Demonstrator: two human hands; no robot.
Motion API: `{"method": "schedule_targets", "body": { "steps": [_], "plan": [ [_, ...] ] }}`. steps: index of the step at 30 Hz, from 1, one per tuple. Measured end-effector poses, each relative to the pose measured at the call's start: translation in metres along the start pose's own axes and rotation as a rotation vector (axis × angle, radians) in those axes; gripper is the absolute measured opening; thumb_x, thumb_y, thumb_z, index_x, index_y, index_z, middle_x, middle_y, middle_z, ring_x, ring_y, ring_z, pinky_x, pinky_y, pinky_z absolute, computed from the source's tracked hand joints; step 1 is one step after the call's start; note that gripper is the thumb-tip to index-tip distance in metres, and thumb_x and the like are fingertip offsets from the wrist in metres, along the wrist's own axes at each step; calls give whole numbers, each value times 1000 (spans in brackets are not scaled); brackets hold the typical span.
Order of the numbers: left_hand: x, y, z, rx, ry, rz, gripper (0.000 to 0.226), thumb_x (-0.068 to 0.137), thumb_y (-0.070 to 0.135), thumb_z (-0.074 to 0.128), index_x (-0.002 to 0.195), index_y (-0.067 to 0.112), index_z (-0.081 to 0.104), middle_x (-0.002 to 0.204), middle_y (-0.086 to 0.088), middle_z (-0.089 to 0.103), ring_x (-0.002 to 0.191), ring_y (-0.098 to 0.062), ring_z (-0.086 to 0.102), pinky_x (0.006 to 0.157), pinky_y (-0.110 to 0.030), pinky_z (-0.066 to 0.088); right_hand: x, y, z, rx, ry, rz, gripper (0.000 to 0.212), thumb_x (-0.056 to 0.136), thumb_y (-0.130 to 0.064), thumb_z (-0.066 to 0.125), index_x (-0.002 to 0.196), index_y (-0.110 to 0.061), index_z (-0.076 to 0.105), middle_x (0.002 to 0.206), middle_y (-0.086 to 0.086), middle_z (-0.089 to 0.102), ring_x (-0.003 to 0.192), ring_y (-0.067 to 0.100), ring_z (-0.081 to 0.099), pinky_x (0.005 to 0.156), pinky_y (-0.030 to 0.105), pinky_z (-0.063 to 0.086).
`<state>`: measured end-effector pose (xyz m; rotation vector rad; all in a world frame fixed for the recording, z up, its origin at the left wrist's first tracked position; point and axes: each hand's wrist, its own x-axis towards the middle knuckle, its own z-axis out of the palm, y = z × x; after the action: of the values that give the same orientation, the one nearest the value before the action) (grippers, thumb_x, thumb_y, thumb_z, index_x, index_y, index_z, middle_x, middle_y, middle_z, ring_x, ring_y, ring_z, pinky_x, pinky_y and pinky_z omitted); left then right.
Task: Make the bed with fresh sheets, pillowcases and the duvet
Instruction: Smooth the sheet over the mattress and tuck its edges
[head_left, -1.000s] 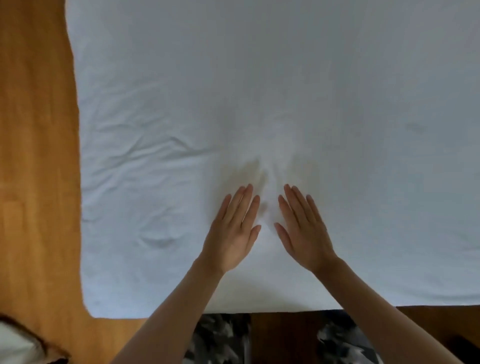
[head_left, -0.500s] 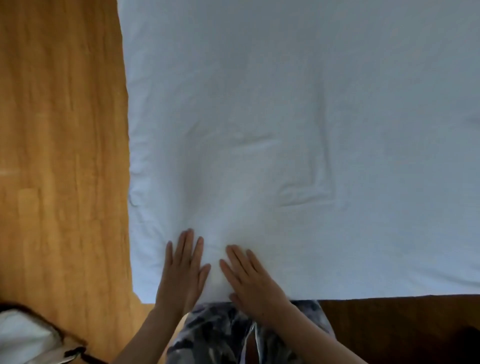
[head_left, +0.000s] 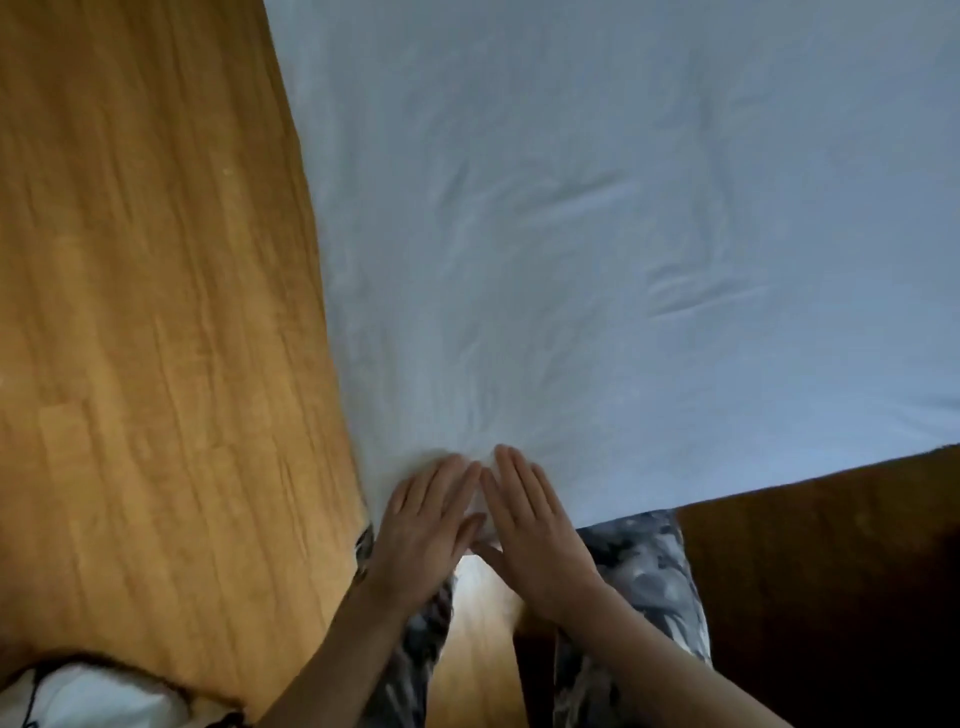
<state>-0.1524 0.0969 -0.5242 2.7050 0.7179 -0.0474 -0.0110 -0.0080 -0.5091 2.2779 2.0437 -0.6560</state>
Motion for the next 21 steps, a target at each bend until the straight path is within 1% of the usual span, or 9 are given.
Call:
{"method": "schedule_targets", "body": {
  "steps": [2, 4, 7, 11, 12, 14, 17, 19, 21],
  "plan": [
    [-3, -17, -14, -19, 6, -2, 48, 94, 44, 49, 128, 9, 54, 124, -8, 60, 115, -22, 52, 93, -34, 39, 0, -20, 0, 63, 49, 57, 66, 90, -50, 48, 132, 0, 43, 136, 20, 50, 128, 34, 39, 102, 43, 45],
    [-5, -30, -28, -34, -13, -16, 46, 90, 43, 53, 122, 10, 53, 119, -5, 60, 108, -21, 55, 87, -33, 42, 2, -33, 0, 69, 99, 102, 63, 86, -47, 55, 126, -1, 43, 125, 18, 56, 116, 31, 44, 88, 39, 52],
    [-8, -40, -39, -10, -57, 1, 48, 78, 32, 74, 116, 6, 61, 114, -6, 62, 103, -22, 58, 79, -33, 51, 11, -36, -5, 106, 109, 184, 62, 76, -38, 74, 119, -1, 49, 113, 14, 59, 100, 28, 50, 74, 34, 55],
    [8, -49, -38, 24, -116, 73, 35, 65, 20, 86, 90, 8, 65, 88, -4, 61, 82, -22, 59, 64, -31, 53, 25, -29, 2, 115, 86, 152, 30, 77, -22, 74, 99, -5, 62, 94, 10, 62, 81, 31, 59, 62, 35, 56],
    [14, -52, -37, 27, -137, 115, 32, 63, 17, 87, 82, 9, 64, 81, -4, 59, 76, -22, 58, 59, -32, 53, 27, -29, 3, 132, 89, 139, 25, 75, -17, 76, 93, -5, 63, 89, 10, 62, 77, 30, 59, 60, 34, 55],
    [23, -57, -36, 55, -158, 203, 32, 60, 18, 89, 70, 10, 60, 71, -4, 55, 68, -20, 56, 52, -31, 51, 31, -29, 0, 171, 112, 119, 28, 68, -12, 82, 88, -5, 64, 85, 9, 63, 73, 26, 61, 58, 29, 53],
    [32, -57, -50, 80, -202, 273, 39, 53, 24, 93, 60, 12, 57, 61, -2, 51, 58, -18, 56, 42, -25, 43, 30, -27, -12, 255, 90, 120, 27, 66, -13, 84, 81, -7, 62, 79, 5, 62, 69, 22, 61, 51, 24, 48],
    [36, -54, -60, 85, -240, 310, 41, 49, 26, 94, 56, 13, 56, 57, 0, 50, 54, -16, 56, 39, -21, 40, 29, -23, -20, 289, 19, 91, 22, 73, -12, 79, 81, -6, 60, 78, 6, 59, 69, 24, 59, 49, 26, 47],
    [40, -52, -67, 64, -265, 325, 43, 48, 26, 95, 55, 14, 55, 55, 1, 49, 51, -15, 55, 37, -19, 38, 31, -19, -28, 332, -92, 79, 14, 88, -14, 65, 91, -2, 58, 89, 11, 58, 80, 29, 58, 60, 36, 51]
  ]
}}
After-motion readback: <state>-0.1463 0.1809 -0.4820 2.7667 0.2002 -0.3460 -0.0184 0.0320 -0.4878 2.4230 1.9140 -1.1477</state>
